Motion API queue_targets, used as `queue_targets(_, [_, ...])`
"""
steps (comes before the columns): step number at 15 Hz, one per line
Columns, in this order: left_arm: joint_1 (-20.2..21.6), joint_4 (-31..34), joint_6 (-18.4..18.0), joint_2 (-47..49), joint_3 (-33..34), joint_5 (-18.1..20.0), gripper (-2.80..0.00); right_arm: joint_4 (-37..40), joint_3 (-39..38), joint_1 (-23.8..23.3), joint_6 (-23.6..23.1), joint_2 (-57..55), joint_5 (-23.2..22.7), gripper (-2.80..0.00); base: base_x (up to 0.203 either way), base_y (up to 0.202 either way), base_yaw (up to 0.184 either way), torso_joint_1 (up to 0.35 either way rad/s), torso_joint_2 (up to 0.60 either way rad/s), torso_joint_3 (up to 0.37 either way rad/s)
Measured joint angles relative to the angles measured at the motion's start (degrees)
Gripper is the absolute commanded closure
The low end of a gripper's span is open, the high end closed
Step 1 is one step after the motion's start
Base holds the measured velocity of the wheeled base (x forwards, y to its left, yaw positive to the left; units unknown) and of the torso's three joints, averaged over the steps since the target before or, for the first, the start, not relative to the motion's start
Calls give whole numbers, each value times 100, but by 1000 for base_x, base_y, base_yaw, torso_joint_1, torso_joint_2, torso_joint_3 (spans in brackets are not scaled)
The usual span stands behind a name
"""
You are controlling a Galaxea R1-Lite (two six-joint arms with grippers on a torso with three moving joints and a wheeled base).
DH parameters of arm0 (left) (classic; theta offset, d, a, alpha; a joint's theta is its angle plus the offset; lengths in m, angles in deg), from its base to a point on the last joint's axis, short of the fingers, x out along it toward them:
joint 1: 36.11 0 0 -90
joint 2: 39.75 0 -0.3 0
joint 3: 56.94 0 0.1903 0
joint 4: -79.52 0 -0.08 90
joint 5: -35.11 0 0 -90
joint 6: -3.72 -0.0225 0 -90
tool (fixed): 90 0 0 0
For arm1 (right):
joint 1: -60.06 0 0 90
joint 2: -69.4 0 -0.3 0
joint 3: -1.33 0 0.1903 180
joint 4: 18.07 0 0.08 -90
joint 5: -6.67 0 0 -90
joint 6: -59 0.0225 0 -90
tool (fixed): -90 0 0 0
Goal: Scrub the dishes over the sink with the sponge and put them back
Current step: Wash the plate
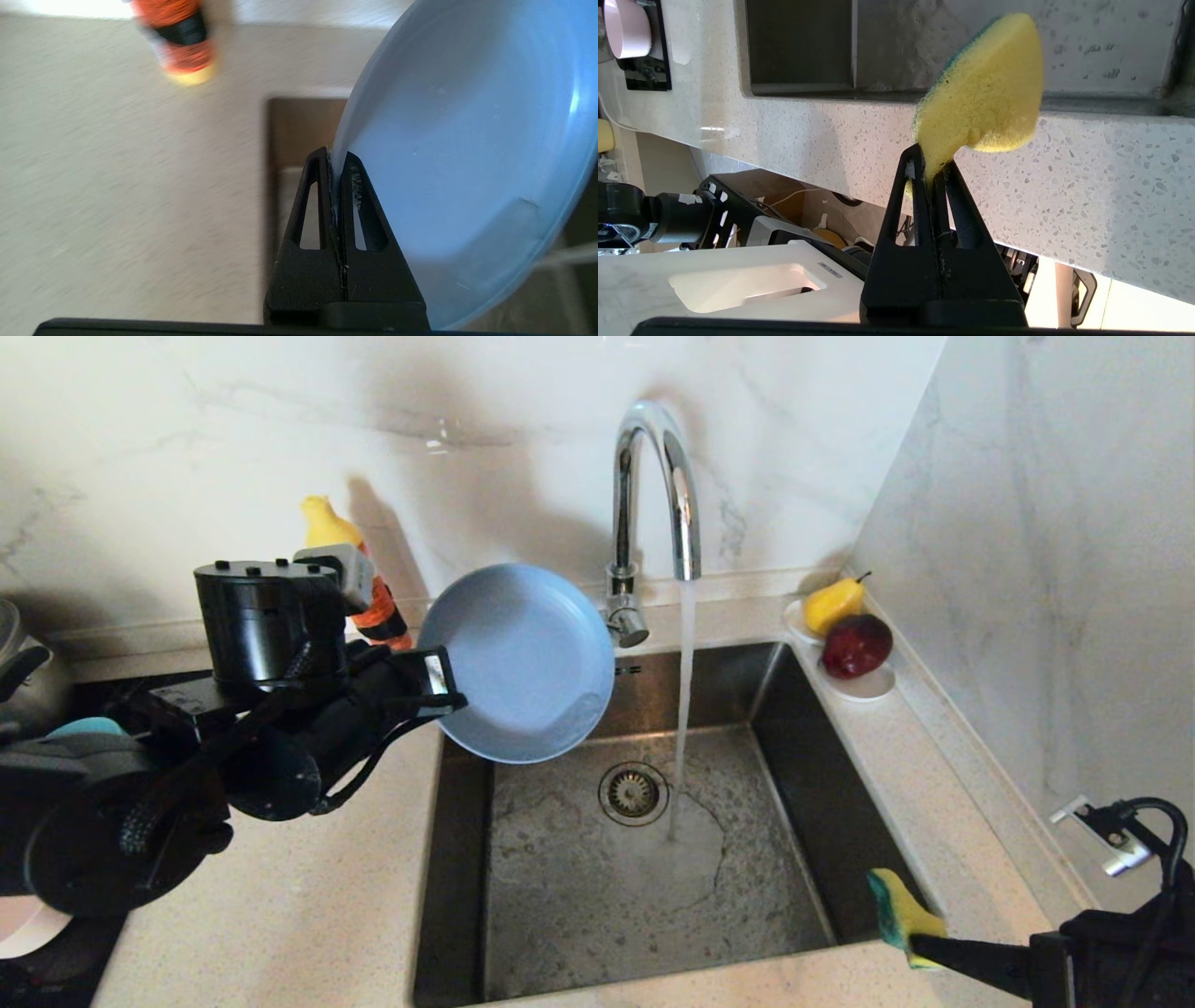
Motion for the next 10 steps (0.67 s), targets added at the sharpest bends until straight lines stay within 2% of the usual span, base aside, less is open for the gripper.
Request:
queue_targets(5, [259,-418,55,-168,281,812,0,0,-6,0,-5,-30,-4,0,0,0,0,0,0,0])
queue_targets(8, [410,-341,153,-236,362,1299,0,2,26,0,-4,-26,-15,0,0,0,0,0,0,0])
queue_targets(10, [441,23,223,-289,400,1501,0,31,145,-2,1,-6,-27,0,0,0,0,0,0,0])
